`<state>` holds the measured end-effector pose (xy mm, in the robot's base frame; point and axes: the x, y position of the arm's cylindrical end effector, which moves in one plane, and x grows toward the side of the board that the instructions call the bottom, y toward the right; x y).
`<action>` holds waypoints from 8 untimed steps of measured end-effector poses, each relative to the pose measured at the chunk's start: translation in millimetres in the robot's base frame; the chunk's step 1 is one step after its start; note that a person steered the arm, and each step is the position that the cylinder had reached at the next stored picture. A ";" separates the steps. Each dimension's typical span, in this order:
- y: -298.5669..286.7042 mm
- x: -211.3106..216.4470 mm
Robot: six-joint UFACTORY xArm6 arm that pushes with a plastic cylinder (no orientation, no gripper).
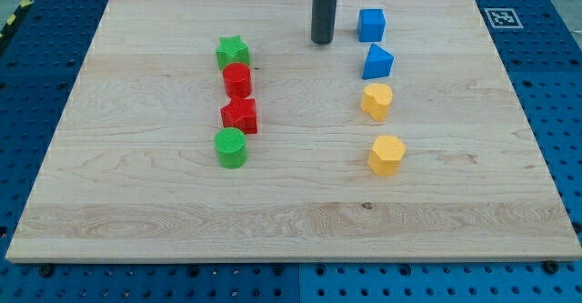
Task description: Move the triangle to the bottom right of the cube
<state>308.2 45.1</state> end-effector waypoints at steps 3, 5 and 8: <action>55.0 81.2; 109.2 83.9; 86.6 75.3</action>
<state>383.5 131.7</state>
